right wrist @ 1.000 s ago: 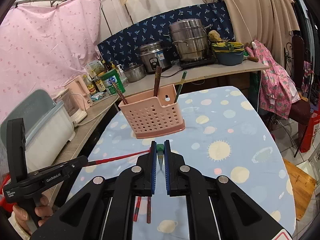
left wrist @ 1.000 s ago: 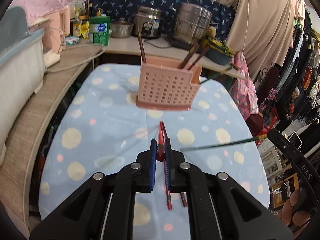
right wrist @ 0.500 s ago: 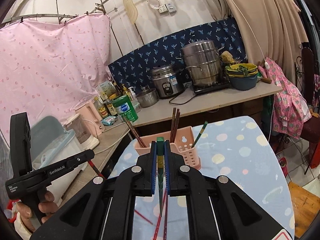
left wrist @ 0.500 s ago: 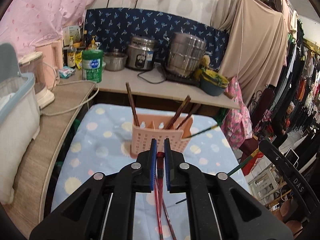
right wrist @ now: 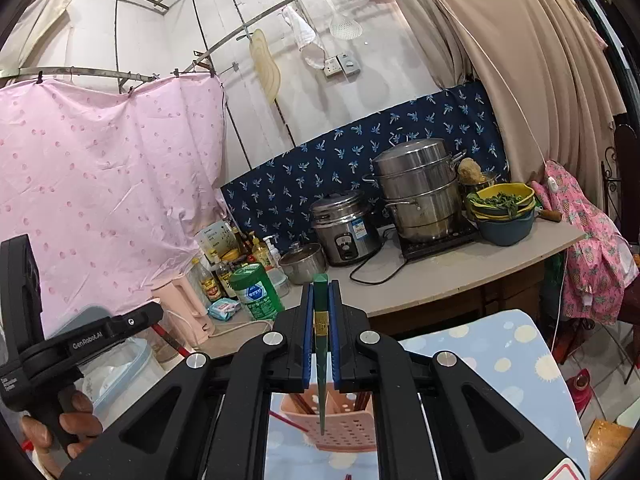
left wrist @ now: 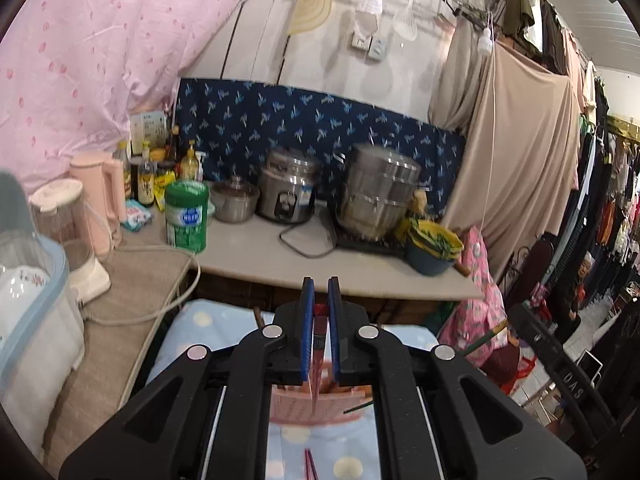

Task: Organize utensils
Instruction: 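Lift both held chopsticks and carry them over the pink basket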

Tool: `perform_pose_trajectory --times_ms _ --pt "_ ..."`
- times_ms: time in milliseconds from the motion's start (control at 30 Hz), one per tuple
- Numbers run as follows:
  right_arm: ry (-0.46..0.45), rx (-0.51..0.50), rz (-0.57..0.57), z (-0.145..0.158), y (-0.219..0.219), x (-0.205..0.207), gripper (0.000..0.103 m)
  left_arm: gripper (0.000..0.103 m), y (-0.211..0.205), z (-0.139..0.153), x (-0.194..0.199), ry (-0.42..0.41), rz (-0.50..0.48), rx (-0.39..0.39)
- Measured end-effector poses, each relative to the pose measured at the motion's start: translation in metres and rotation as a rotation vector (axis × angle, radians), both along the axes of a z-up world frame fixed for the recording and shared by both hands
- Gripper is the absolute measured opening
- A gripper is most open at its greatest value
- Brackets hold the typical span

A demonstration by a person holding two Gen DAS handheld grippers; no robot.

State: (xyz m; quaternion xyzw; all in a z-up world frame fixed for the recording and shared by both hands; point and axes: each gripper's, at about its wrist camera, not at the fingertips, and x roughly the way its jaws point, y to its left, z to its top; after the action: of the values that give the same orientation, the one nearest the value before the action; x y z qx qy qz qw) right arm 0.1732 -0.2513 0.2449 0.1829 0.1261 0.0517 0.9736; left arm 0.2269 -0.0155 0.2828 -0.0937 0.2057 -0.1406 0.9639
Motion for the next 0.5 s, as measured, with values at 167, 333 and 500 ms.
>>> perform_pose_trajectory --times_ms 167,333,500 --pt "0.004 -0.003 -0.014 0.004 0.002 0.038 0.007 0.007 -0.005 0.012 0.028 -0.041 0.025 0.016" --pt "0.044 -0.014 -0.016 -0.012 0.004 0.07 0.007 0.007 -0.005 0.002 0.049 -0.03 0.024 0.021" --pt "0.103 -0.023 -0.015 -0.041 0.007 0.089 0.007 0.007 -0.007 -0.026 0.062 0.015 0.018 0.03"
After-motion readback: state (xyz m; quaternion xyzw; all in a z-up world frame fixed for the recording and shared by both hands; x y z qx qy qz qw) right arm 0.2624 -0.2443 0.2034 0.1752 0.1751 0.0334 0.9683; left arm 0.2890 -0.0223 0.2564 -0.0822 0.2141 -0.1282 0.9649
